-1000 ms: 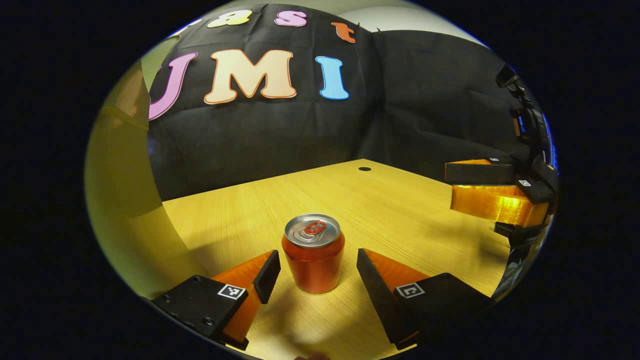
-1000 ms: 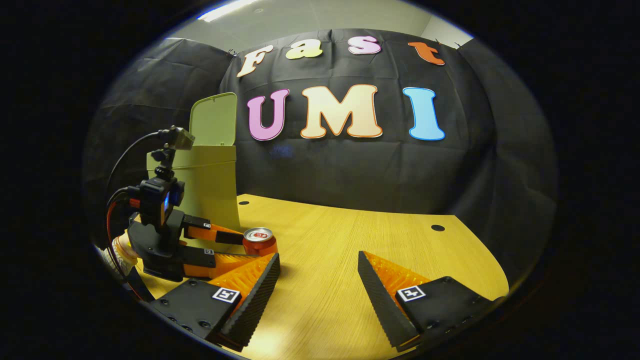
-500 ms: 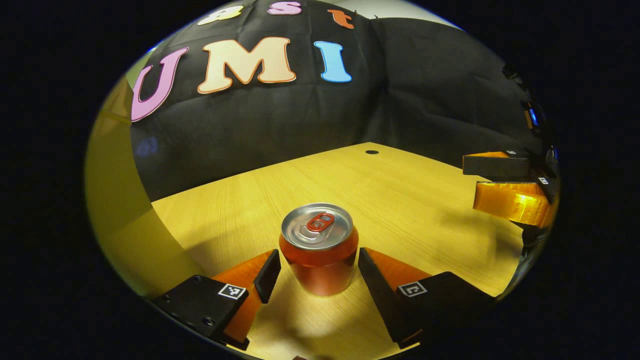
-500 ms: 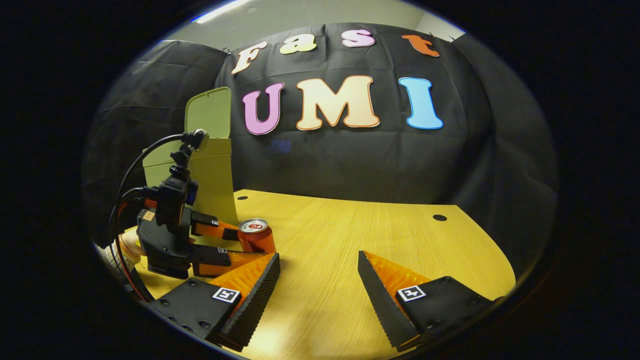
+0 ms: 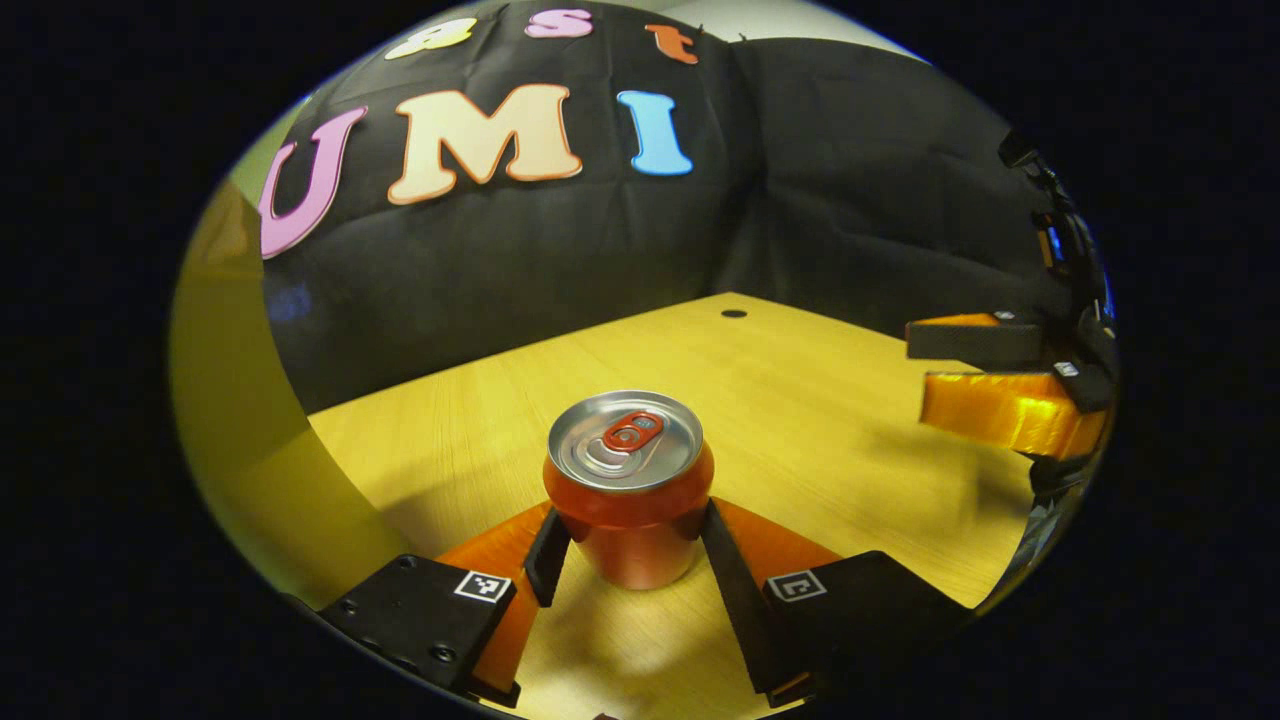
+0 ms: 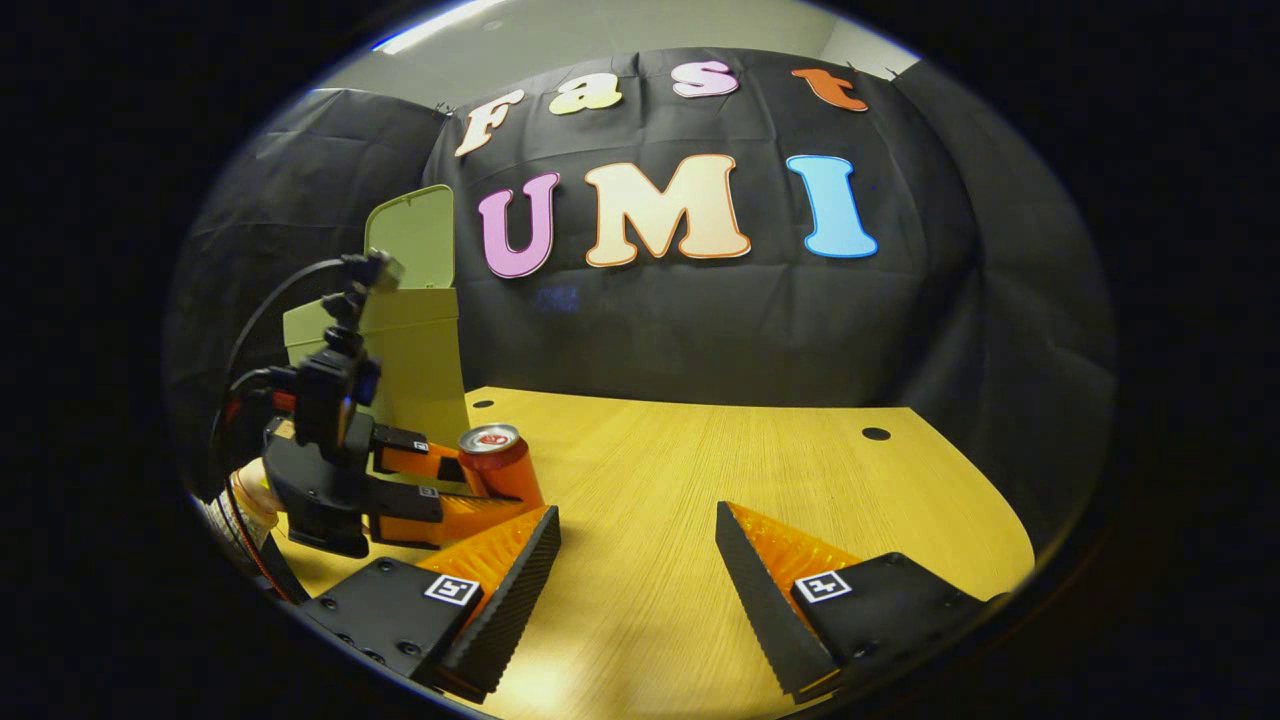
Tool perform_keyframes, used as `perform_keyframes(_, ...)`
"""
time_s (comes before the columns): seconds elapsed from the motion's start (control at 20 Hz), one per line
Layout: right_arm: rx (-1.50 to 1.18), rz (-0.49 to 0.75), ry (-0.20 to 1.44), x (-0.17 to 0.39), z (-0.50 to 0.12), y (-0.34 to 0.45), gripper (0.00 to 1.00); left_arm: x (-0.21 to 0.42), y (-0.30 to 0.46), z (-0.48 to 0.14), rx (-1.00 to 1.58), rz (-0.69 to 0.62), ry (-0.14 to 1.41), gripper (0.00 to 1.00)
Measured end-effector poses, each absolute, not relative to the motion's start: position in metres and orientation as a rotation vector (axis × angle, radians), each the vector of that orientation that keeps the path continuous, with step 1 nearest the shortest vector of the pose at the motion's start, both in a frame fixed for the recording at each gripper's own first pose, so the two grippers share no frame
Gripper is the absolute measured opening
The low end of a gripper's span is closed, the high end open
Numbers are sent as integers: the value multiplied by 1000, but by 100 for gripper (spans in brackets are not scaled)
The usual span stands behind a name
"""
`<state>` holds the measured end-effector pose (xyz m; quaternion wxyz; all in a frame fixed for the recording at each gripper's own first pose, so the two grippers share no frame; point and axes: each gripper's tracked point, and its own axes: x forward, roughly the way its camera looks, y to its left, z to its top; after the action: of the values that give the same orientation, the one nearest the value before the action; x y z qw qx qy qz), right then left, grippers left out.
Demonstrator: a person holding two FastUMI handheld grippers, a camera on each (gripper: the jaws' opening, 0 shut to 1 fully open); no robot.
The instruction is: Press the lid of the desktop garbage bin to open it, pick up the crumpled paper on the desktop and throw it into the bin, then pick up the pop can on the desktop and drop it into the bin, and finally close the garbage bin lid.
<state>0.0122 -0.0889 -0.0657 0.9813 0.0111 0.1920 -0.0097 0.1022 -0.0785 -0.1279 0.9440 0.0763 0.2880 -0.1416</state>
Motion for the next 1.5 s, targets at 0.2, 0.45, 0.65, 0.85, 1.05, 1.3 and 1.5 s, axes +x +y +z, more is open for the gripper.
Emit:
perform_keyframes(0.2, 41, -28, 363, 7, -54, -93, 98, 90, -103, -55, 141, -350, 499, 77)
perform_keyframes(0.45, 69, -27, 327, 0, -36, -91, 98, 78, -108, 42, 61, -394, 380, 77)
perform_keyframes(0.65, 50, -12, 326, -4, -38, -84, 96, 87, -57, 103, 92, -257, 295, 77)
perform_keyframes(0.85, 52, 32, 335, 9, -41, -62, 99, 95, 5, 134, 70, -104, 261, 76)
perform_keyframes(1.05, 15, 62, 346, 11, -48, -50, 99, 97, 66, 136, 56, 30, 274, 76)
perform_keyframes(1.3, 20, 76, 354, 11, -49, -47, 99, 86, 119, 107, 54, 150, 365, 76)
perform_keyframes(1.5, 28, 62, 349, 10, -47, -54, 99, 82, 131, 95, 38, 172, 401, 78)
